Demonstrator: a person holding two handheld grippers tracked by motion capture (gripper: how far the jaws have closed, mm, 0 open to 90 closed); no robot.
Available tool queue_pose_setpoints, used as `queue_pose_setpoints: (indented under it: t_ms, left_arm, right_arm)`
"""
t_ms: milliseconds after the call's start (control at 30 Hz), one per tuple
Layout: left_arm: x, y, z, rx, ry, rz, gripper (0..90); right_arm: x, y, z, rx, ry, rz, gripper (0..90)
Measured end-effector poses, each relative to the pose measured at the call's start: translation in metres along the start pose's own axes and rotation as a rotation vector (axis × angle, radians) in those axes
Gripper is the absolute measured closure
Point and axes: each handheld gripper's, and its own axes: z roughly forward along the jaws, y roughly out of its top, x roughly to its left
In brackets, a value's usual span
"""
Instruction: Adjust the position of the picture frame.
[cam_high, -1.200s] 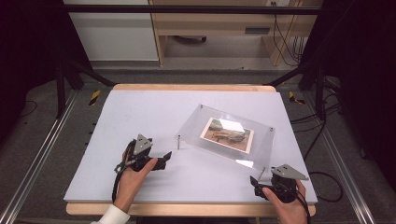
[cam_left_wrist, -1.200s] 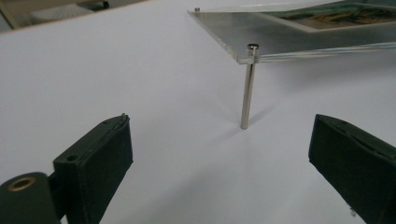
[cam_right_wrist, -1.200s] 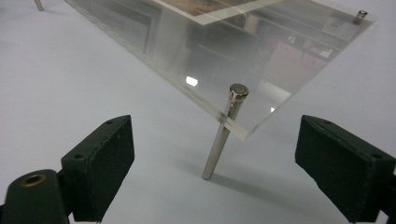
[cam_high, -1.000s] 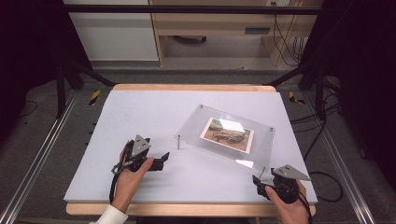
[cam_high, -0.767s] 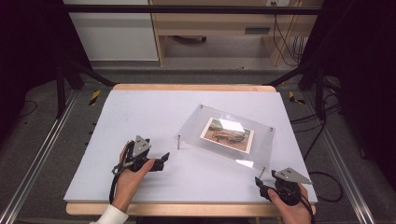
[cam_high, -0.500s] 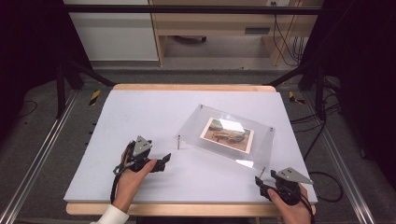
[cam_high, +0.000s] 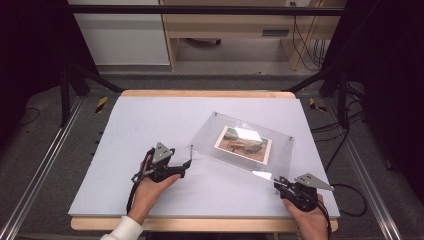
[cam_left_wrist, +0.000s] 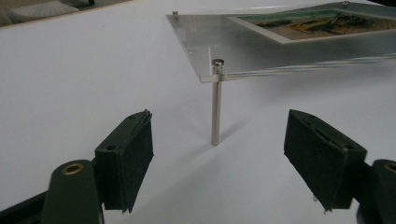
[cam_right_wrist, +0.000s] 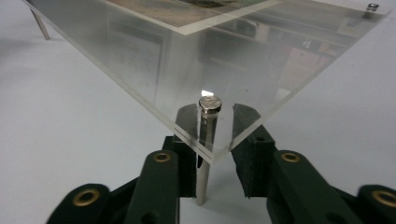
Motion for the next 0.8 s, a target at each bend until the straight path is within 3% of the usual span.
queue_pose_setpoints:
  t_ms: [167,267,433,633,800]
  left_arm:
    - [-0.001,0.001,0.016,0.025,0.011,0.013,32.5]
    - [0.002,0.002,0.027,0.026,0.005,-0.027,41.6]
    - [0.007,0.004,0.036,0.019,-0.004,-0.044,55.5]
    - [0.009,0.008,0.046,0.021,-0.039,-0.067,63.8]
    - [0.008,0.01,0.05,0.005,-0.036,-0.064,68.4]
  right_arm:
    - [0.002,0.0,0.001,0.009,0.015,-0.007,82.4]
    - [0.002,0.0,0.002,0.011,0.024,-0.005,84.3]
    - [0.001,0.0,0.002,0.011,0.033,0.01,84.6]
    - [0.0,0.0,0.002,0.012,0.04,0.015,84.7]
    - [0.0,0.0,0.002,0.013,0.041,0.018,84.6]
